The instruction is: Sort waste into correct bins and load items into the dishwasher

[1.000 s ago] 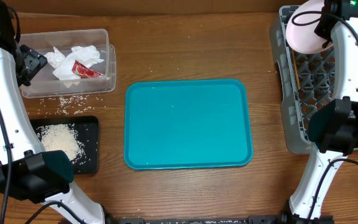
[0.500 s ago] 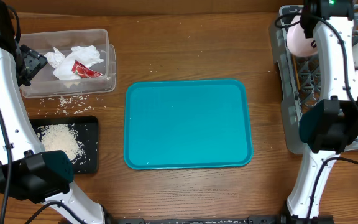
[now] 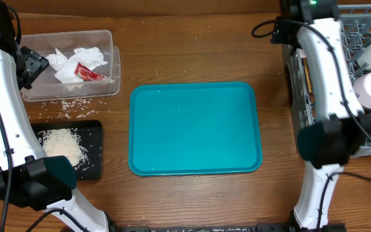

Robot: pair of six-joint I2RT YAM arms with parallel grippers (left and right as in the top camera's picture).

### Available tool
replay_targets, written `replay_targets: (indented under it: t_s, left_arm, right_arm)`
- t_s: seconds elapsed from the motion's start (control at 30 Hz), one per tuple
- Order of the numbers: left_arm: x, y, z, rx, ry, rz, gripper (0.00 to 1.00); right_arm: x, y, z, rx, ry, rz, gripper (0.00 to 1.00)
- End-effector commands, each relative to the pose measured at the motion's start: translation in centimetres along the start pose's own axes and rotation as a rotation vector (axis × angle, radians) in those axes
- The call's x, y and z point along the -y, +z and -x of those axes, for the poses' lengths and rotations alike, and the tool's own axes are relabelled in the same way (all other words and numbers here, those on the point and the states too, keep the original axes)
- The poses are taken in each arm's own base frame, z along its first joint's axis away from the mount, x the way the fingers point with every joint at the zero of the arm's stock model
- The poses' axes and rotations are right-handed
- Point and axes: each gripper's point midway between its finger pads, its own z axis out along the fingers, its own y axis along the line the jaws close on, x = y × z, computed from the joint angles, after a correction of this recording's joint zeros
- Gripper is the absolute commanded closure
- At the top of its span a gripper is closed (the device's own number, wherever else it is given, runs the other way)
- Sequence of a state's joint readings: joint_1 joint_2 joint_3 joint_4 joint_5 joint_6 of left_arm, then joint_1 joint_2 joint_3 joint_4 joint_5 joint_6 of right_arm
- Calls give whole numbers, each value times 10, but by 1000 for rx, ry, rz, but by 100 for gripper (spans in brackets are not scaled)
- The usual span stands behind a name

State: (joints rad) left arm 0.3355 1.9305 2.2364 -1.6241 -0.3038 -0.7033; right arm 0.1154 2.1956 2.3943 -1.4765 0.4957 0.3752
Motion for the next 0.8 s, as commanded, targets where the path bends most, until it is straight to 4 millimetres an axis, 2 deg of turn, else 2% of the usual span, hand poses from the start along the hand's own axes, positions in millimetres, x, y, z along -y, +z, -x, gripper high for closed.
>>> replay_targets:
  t_s: [0.0, 0.13, 0.27, 0.33, 0.43, 0.57, 0.67, 0.77]
  left_arm:
    - [-3, -3, 5, 22, 0, 5, 0]
    - [-3, -3, 5, 22, 0, 5, 0]
    - [-3, -3, 5, 22, 0, 5, 0]
    - [-3, -3, 5, 22, 0, 5, 0]
    - [-3, -3, 5, 22, 0, 5, 0]
    - [-3, -3, 5, 22, 0, 5, 0]
    - [-3, -3, 5, 22, 0, 5, 0]
    - [-3, -3, 5, 22, 0, 5, 0]
  right_arm:
    - [26, -103, -2, 57, 98, 252, 0]
    - [39, -145, -35, -11, 81, 357, 0]
    - [29, -186, -64, -26, -21, 534, 0]
    - [32, -197, -76, -14, -52, 546, 0]
    - [40, -207, -99, -24, -68, 551, 0]
    - [44, -217, -140, -80, -106, 608, 0]
    - [52, -216, -166, -100, -98, 612, 0]
    - [58, -210, -183, -127, -83, 602, 0]
